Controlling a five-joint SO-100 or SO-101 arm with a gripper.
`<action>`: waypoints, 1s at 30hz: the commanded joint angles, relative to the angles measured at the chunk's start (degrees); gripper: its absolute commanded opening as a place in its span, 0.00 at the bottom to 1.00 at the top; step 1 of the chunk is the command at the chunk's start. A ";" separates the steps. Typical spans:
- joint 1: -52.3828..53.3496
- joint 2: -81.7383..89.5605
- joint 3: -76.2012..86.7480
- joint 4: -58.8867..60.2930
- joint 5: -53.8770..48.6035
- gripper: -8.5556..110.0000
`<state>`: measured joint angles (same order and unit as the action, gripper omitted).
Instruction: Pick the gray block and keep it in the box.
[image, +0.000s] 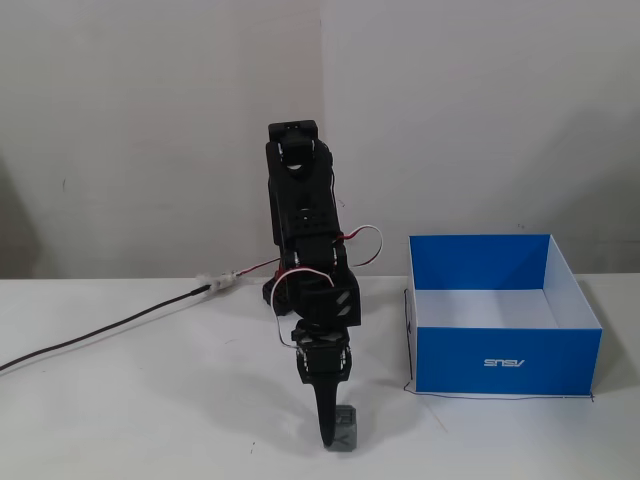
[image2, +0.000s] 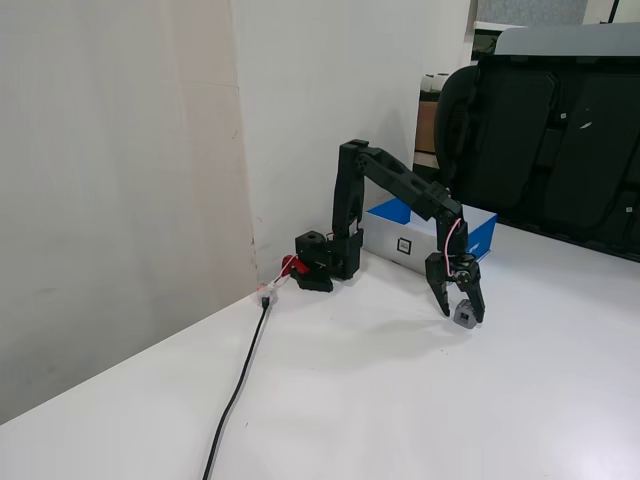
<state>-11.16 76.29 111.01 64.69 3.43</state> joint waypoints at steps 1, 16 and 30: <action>-0.44 0.44 -4.66 0.18 -0.18 0.19; -0.09 0.70 -6.24 2.11 -0.44 0.33; -10.99 5.80 -3.60 4.66 -0.79 0.30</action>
<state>-22.06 76.11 107.93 69.70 2.90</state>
